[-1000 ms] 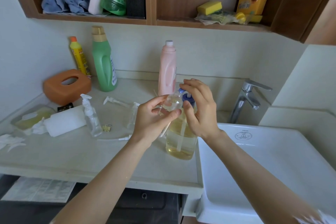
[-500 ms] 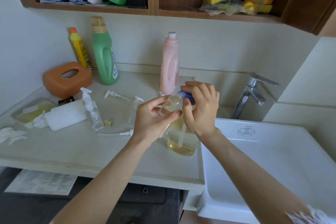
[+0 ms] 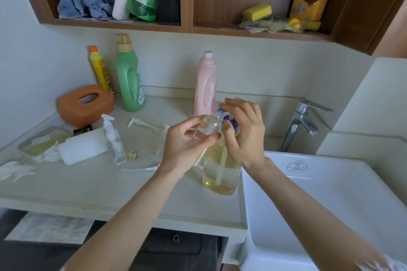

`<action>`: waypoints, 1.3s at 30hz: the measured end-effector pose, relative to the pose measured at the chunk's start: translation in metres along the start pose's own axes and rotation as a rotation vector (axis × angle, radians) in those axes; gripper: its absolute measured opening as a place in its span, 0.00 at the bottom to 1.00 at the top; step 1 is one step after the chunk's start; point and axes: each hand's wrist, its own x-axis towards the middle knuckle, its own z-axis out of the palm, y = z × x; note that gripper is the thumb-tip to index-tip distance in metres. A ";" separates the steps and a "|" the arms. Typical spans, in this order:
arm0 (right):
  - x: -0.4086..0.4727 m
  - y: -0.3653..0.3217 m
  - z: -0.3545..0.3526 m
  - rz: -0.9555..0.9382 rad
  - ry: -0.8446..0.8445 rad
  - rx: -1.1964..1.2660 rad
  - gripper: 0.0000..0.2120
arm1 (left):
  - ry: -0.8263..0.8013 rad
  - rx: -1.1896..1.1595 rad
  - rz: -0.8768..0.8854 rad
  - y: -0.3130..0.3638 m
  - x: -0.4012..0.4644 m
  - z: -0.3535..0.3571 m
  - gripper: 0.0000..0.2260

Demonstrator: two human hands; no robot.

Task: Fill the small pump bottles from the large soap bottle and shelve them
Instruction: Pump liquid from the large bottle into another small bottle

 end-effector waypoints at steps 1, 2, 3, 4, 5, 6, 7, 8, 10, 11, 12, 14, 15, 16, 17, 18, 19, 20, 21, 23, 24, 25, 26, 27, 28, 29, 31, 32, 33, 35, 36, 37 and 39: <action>0.000 0.000 0.002 0.003 0.014 0.012 0.17 | 0.006 0.001 -0.001 -0.001 0.000 0.000 0.16; -0.001 0.001 0.004 0.008 0.026 0.021 0.16 | 0.012 0.006 -0.003 -0.002 0.000 0.001 0.16; -0.001 0.003 0.006 0.010 0.036 0.025 0.16 | 0.012 0.009 -0.003 -0.003 0.001 0.001 0.16; -0.003 0.004 0.008 0.010 0.045 0.022 0.16 | 0.006 0.008 -0.004 -0.005 0.000 0.001 0.17; -0.005 0.006 0.009 0.007 0.055 0.014 0.16 | -0.004 0.007 -0.003 -0.007 0.001 0.000 0.18; -0.007 0.008 0.011 0.002 0.066 0.003 0.16 | -0.011 0.009 -0.003 -0.009 0.002 -0.001 0.18; -0.009 0.010 0.014 -0.002 0.074 -0.013 0.16 | -0.013 0.013 -0.009 -0.011 0.002 -0.001 0.19; -0.011 0.011 0.016 -0.006 0.081 -0.028 0.15 | -0.012 0.015 -0.016 -0.013 0.003 -0.002 0.19; -0.013 0.013 0.019 -0.011 0.093 -0.041 0.15 | -0.009 0.016 -0.025 -0.015 0.003 -0.002 0.18; -0.013 0.013 0.020 -0.009 0.098 -0.037 0.16 | -0.006 0.017 -0.025 -0.016 0.003 -0.002 0.18; -0.014 0.013 0.021 -0.003 0.099 -0.032 0.16 | -0.008 0.019 -0.025 -0.017 0.003 -0.002 0.18; -0.016 0.014 0.021 -0.001 0.106 -0.029 0.16 | -0.016 0.016 -0.015 -0.020 0.004 -0.003 0.17; -0.016 0.015 0.022 -0.002 0.110 -0.029 0.16 | -0.020 0.011 -0.017 -0.020 0.004 -0.003 0.17; -0.016 0.015 0.022 0.000 0.111 -0.033 0.16 | -0.024 0.007 -0.022 -0.020 0.005 -0.003 0.17; -0.016 0.015 0.022 0.004 0.109 -0.040 0.16 | -0.027 0.004 -0.028 -0.021 0.005 -0.003 0.17; -0.018 0.014 0.021 0.010 0.104 -0.044 0.16 | -0.031 0.006 -0.028 -0.020 0.004 -0.004 0.16; -0.018 0.012 0.019 0.018 0.092 -0.036 0.17 | -0.037 0.009 -0.021 -0.018 0.004 -0.005 0.15; -0.017 0.011 0.018 0.036 0.071 -0.012 0.17 | -0.052 0.011 -0.016 -0.018 0.004 -0.005 0.14; -0.014 0.010 0.015 0.049 0.050 0.012 0.17 | -0.075 0.005 -0.005 -0.017 0.004 -0.006 0.14; -0.007 0.007 0.006 0.069 0.024 0.057 0.18 | -0.099 -0.030 0.014 -0.013 0.003 -0.009 0.14; -0.002 0.006 0.002 0.091 0.017 0.091 0.18 | -0.091 -0.032 0.021 -0.012 0.003 -0.012 0.14; 0.003 0.005 -0.001 0.134 0.007 0.145 0.19 | -0.072 -0.020 0.031 -0.010 0.003 -0.016 0.15; 0.007 0.002 -0.004 0.200 -0.010 0.224 0.19 | -0.057 -0.005 0.046 -0.007 0.004 -0.022 0.15; 0.010 0.000 -0.006 0.282 -0.032 0.324 0.20 | -0.059 -0.014 0.052 -0.004 0.006 -0.028 0.15; 0.011 -0.003 -0.008 0.357 -0.046 0.423 0.21 | -0.095 -0.060 0.041 0.000 0.008 -0.036 0.16; 0.011 -0.006 -0.010 0.411 -0.049 0.497 0.22 | -0.173 -0.144 0.015 0.006 0.010 -0.043 0.19; 0.010 -0.006 -0.014 0.474 -0.053 0.567 0.23 | -0.383 -0.304 -0.067 0.019 0.015 -0.054 0.28; 0.010 -0.007 -0.014 0.479 -0.054 0.578 0.23 | -0.454 -0.327 -0.079 0.027 0.016 -0.059 0.32; 0.009 -0.006 -0.014 0.484 -0.052 0.580 0.23 | -0.497 -0.319 -0.070 0.033 0.017 -0.060 0.33; 0.009 -0.007 -0.013 0.495 -0.046 0.584 0.23 | -0.525 -0.260 -0.022 0.044 0.018 -0.062 0.32; 0.009 -0.009 -0.012 0.502 -0.040 0.573 0.23 | -0.529 -0.230 -0.001 0.049 0.015 -0.062 0.31; 0.010 -0.010 -0.012 0.510 -0.035 0.563 0.22 | -0.531 -0.209 0.015 0.053 0.013 -0.063 0.30; 0.013 -0.012 -0.014 0.519 -0.042 0.540 0.21 | -0.510 -0.166 0.048 0.056 0.008 -0.064 0.30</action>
